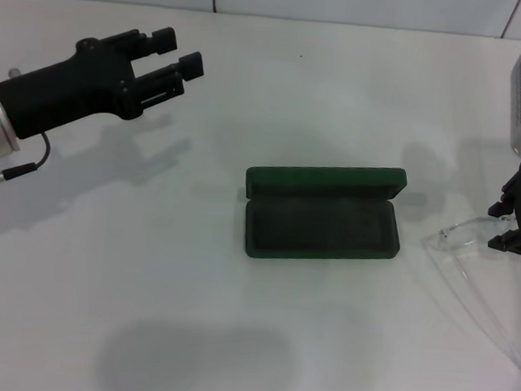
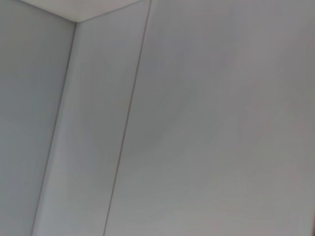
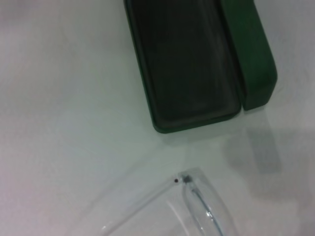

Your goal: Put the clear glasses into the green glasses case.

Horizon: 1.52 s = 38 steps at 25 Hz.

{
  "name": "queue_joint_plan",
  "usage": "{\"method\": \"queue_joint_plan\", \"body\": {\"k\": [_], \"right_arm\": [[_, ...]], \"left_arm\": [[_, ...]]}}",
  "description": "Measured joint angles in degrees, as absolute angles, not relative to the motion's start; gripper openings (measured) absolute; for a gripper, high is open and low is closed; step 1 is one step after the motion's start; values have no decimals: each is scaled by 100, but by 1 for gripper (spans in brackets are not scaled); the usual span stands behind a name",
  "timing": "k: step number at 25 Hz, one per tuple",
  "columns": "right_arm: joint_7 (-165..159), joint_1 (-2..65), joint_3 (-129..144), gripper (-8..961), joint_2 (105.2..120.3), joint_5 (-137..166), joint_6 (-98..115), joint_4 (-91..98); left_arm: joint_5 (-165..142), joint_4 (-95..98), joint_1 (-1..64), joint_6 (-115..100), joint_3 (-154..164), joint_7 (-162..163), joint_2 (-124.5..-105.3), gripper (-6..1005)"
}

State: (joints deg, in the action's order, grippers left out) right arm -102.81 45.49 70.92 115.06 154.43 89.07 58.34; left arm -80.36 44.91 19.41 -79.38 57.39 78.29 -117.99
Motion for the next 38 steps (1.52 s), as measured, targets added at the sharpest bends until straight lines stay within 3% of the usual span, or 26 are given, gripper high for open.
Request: {"method": "queue_joint_plan", "body": {"k": [10, 16, 26, 32, 38], "right_arm": [[-10283, 4543, 7083, 384, 11519, 15476, 8936, 5849], [-10283, 4535, 7083, 262, 11516, 15476, 8941, 5853], [-10273, 4491, 6755, 138, 11504, 15448, 9137, 5891], [-10209, 4069, 6155, 118, 11526, 15162, 9327, 6580], [-10080, 3211, 5810, 114, 11556, 13878, 8951, 7216]], "left_arm": [[-8020, 4371, 1960, -7925, 5695, 7805, -11794, 580], [-8014, 4363, 1957, -7925, 5695, 7805, -11792, 580], [-8003, 4357, 1933, -7965, 5689, 7828, -11803, 579], [-7994, 4359, 1913, -7980, 5563, 7822, -11854, 577], [-7994, 4359, 1894, -7981, 5585, 7751, -11958, 575]]}}
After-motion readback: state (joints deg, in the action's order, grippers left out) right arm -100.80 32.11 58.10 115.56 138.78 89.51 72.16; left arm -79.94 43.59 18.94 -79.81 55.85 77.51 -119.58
